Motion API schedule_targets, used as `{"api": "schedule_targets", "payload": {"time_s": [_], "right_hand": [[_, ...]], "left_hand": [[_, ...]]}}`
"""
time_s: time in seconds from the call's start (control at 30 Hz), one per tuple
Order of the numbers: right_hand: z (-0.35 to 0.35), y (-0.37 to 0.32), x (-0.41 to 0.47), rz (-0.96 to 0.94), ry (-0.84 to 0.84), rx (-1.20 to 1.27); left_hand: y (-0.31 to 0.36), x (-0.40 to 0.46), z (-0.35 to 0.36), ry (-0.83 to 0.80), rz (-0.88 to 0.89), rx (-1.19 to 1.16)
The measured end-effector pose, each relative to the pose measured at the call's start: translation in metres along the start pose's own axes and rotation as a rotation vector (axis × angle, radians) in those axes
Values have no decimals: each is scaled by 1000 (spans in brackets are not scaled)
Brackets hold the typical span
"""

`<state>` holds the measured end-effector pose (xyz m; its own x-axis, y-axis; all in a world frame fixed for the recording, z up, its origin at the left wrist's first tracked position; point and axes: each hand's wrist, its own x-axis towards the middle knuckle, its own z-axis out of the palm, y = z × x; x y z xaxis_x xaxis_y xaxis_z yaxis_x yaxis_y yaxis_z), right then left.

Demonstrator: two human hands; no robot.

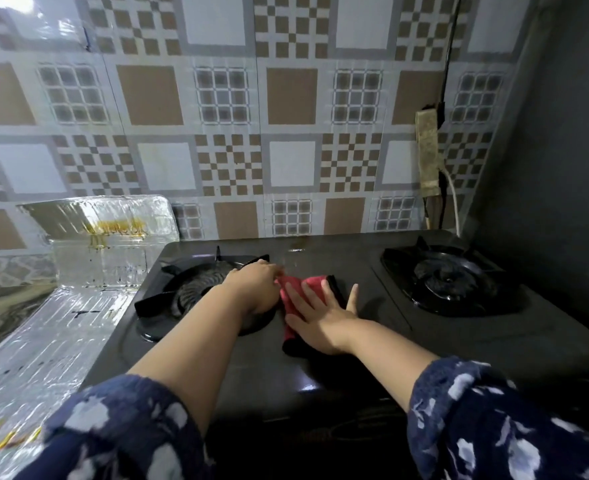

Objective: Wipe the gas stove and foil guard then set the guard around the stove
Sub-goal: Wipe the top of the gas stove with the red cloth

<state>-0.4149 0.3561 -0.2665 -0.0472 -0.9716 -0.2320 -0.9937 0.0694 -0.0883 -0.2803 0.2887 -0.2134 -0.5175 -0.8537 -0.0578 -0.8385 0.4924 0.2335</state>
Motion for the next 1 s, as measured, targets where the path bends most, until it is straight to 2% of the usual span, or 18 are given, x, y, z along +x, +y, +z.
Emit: {"api": "schedule_targets", "payload": {"time_s": [0.17,0.33,0.7,0.87,1.0], "right_hand": [[0,-14,-9,49,116,-29],[2,-29,13,74,126,26],[-31,32,131,171,144,105],[-51,25,192,98,113,98],[-55,2,216,-126,94,53]], "left_hand": [[-15,-19,-1,64,50,-8],[-29,-17,-3,93,34,-24],[-50,39,-9,137,2,-15],[-73,67,-14,193,-27,-15],[-91,74,-14,218,-71,4]]}}
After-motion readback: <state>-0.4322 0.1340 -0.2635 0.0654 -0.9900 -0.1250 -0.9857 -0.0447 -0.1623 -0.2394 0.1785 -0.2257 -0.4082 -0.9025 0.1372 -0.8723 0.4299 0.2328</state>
